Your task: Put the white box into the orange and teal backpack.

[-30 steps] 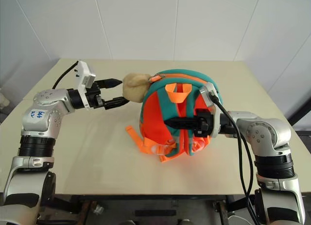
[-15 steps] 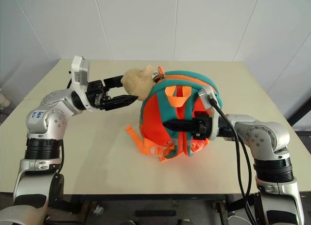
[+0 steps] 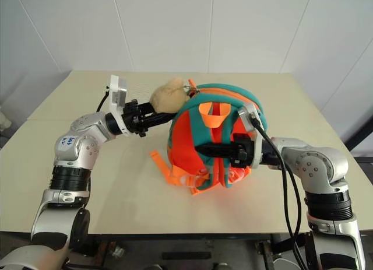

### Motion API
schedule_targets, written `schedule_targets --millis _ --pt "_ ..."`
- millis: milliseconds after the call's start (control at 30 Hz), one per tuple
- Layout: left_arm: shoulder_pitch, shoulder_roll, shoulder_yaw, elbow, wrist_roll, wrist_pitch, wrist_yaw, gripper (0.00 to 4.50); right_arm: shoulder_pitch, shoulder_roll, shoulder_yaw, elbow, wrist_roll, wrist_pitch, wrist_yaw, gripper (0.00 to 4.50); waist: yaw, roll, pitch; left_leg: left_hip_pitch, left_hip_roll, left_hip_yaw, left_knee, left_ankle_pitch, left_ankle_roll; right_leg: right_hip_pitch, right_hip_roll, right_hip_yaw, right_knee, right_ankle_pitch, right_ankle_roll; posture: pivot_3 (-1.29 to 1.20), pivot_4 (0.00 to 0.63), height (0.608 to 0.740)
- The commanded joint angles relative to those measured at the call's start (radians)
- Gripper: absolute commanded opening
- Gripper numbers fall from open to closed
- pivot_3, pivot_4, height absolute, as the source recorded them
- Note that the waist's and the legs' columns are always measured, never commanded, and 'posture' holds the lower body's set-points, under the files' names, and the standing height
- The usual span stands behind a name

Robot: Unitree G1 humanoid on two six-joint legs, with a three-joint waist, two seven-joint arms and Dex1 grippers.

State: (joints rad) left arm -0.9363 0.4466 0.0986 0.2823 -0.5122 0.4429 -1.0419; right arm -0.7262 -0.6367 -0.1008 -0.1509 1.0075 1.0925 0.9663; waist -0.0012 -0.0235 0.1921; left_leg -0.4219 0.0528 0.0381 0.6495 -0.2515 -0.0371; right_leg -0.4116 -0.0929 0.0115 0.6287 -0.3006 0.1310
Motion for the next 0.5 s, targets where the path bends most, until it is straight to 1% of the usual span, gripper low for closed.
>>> schedule_targets --millis 33,67,100,167,233,300,367,433,500 --pt "-0.023 0.045 0.026 -0.047 -0.031 0.011 -0.036 1.52 0.009 -0.001 -0.033 -0.038 0.030 0.000 -0.012 0.00 0.000 0.000 0.000 0.000 0.000 0.000 0.000 0.000 0.000 0.000 0.000 0.000 0.000 0.000 0.000 0.00 0.150 0.740" --pt "-0.019 0.066 0.027 -0.047 -0.036 0.027 -0.055 1.41 0.013 0.000 -0.034 -0.041 0.033 0.000 -0.015 0.00 -0.002 0.000 0.000 0.000 0.000 0.000 0.000 0.000 0.000 0.000 0.000 0.000 0.000 0.000 0.000 0.00 0.150 0.740" --pt "-0.009 0.111 0.021 -0.046 -0.037 0.048 -0.101 1.34 0.017 0.000 -0.036 -0.045 0.036 0.000 -0.019 0.00 -0.005 0.000 0.000 0.000 0.000 0.000 0.000 0.000 0.000 0.000 0.000 0.000 0.000 0.000 0.000 0.00 0.150 0.740" --pt "0.003 0.185 0.008 -0.034 -0.030 0.075 -0.173 1.34 0.023 0.000 -0.039 -0.050 0.042 0.001 -0.026 0.00 -0.009 0.000 0.000 0.000 0.000 0.000 -0.001 0.000 0.000 -0.001 0.000 0.000 0.000 0.000 0.000 0.00 0.150 0.740" --pt "0.012 0.255 -0.021 0.010 0.030 0.027 -0.229 1.34 0.028 -0.001 -0.042 -0.054 0.047 0.002 -0.031 0.00 -0.010 0.000 0.000 0.001 0.001 0.000 -0.002 0.000 -0.001 -0.001 0.001 0.000 0.000 0.000 0.000 0.00 0.150 0.740" --pt "0.028 0.314 -0.074 0.072 0.124 -0.080 -0.270 1.34 0.031 0.000 -0.044 -0.056 0.050 0.002 -0.037 0.00 -0.009 0.000 0.000 0.001 0.000 0.000 -0.002 0.000 -0.001 -0.001 0.000 0.000 -0.001 0.000 0.000 0.00 0.150 0.740" --pt "0.033 0.339 -0.112 0.138 0.190 -0.155 -0.281 1.34 0.034 0.002 -0.045 -0.058 0.054 0.001 -0.043 0.00 -0.005 0.000 0.000 0.001 0.000 0.001 -0.001 0.000 -0.001 -0.001 0.000 0.000 -0.001 0.000 -0.001 0.00 0.150 0.740" --pt "0.023 0.329 -0.122 0.193 0.222 -0.195 -0.263 1.34 0.037 0.005 -0.046 -0.060 0.058 0.000 -0.050 0.00 -0.001 0.000 0.000 0.001 0.000 0.000 -0.001 0.000 -0.001 -0.001 0.000 0.000 -0.001 0.000 -0.001 0.00 0.150 0.740" --pt "0.050 0.308 -0.181 0.249 0.299 -0.288 -0.257 1.34 0.043 0.011 -0.047 -0.066 0.066 0.001 -0.061 0.00 0.002 0.000 0.000 0.000 0.000 0.000 0.000 0.000 0.000 -0.001 0.000 0.000 0.000 0.000 -0.001 0.00 0.150 0.740"
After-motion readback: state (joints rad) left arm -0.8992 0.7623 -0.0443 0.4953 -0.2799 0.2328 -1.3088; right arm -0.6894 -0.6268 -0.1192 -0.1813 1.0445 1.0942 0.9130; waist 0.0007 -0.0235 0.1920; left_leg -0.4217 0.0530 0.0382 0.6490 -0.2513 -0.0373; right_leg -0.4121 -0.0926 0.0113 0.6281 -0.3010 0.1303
